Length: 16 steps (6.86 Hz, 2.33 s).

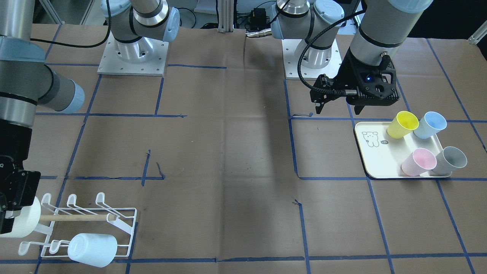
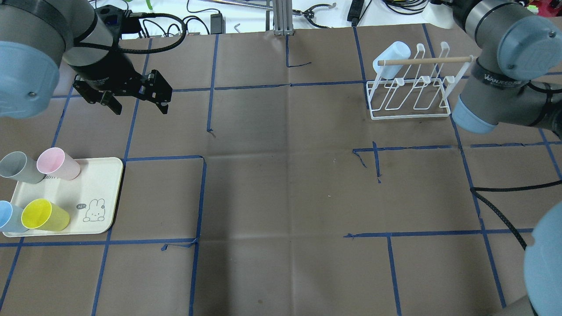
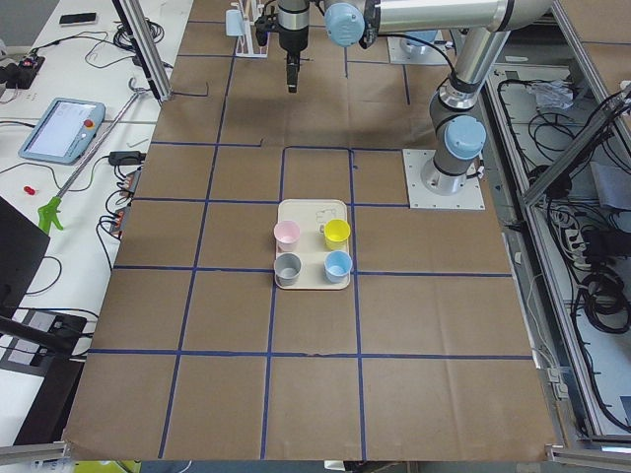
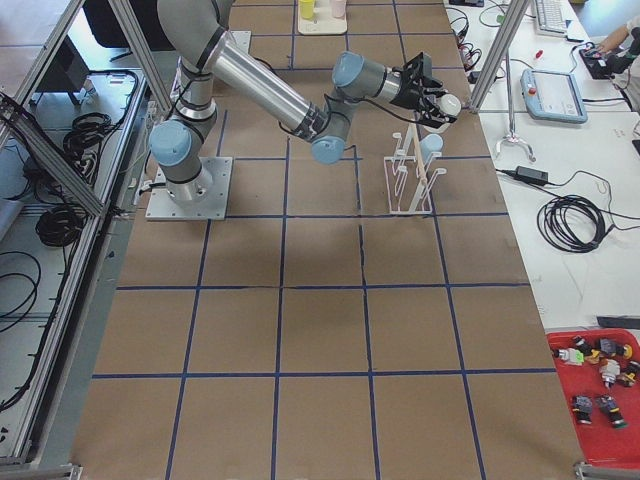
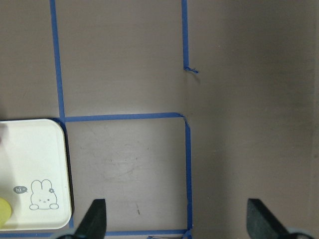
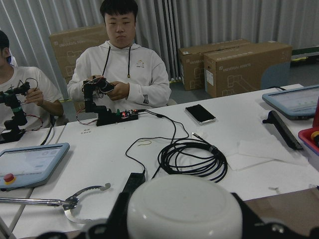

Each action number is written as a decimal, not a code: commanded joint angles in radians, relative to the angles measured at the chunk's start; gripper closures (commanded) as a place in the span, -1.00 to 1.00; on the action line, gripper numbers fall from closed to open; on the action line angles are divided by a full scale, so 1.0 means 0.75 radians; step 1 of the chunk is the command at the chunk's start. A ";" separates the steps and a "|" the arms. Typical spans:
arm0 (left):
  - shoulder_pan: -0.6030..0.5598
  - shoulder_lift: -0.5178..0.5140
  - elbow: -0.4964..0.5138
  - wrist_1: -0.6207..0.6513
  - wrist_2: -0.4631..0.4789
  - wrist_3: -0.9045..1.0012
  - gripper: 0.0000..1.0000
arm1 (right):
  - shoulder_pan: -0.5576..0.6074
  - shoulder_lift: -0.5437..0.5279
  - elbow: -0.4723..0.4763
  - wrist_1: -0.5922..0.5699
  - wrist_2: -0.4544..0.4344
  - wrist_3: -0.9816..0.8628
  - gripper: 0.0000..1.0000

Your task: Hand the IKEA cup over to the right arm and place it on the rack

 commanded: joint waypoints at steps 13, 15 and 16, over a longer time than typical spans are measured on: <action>-0.006 0.022 -0.010 -0.011 -0.011 -0.083 -0.99 | -0.086 0.308 -0.048 -0.181 0.048 -0.191 -0.99; 0.008 0.022 -0.014 -0.009 -0.013 -0.070 -0.99 | -0.076 0.292 -0.057 -0.164 0.048 -0.185 -1.00; 0.006 0.022 -0.014 -0.009 -0.013 -0.070 -0.99 | -0.072 0.253 -0.053 -0.130 0.035 -0.183 -1.00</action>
